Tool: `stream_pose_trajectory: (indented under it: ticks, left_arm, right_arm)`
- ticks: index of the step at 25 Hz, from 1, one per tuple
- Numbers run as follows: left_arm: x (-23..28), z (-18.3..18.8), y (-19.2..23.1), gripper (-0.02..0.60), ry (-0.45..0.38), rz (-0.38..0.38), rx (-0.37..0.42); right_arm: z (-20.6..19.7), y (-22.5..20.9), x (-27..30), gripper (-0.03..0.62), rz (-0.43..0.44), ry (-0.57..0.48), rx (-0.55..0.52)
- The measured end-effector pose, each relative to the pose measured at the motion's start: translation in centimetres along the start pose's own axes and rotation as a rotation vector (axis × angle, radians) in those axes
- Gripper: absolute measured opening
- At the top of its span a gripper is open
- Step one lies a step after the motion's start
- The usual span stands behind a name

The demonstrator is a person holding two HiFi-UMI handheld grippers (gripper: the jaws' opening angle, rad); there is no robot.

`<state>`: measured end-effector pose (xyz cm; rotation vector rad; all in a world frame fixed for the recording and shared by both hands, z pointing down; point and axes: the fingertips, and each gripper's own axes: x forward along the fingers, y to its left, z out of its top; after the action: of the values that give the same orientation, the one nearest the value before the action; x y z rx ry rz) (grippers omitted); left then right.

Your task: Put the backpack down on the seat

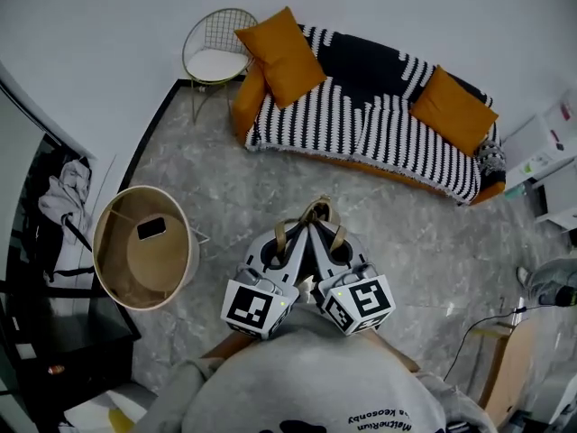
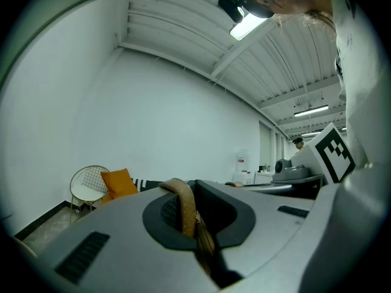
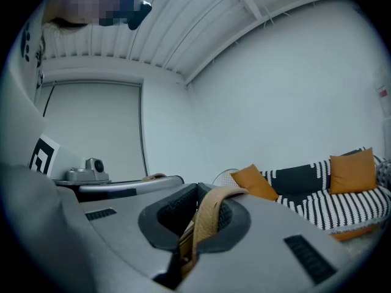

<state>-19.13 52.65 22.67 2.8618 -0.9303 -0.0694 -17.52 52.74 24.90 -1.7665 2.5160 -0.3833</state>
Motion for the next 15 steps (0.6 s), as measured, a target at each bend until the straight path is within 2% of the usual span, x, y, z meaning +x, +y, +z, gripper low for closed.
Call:
stream_pose_trajectory:
  ticks: [8,15]
  left_arm:
    - [8.4,0.8,8.9,0.018,0.011,-0.103,0.016]
    - [13.3,1.9,14.4,0.018,0.008,-0.182,0.03]
  right_arm:
    - [1.4,-5.2,10.5,0.032,-0.067,-0.008,0.021]
    - [3.7,-8.3,17.4,0.032,-0.143,-0.042,0.018]
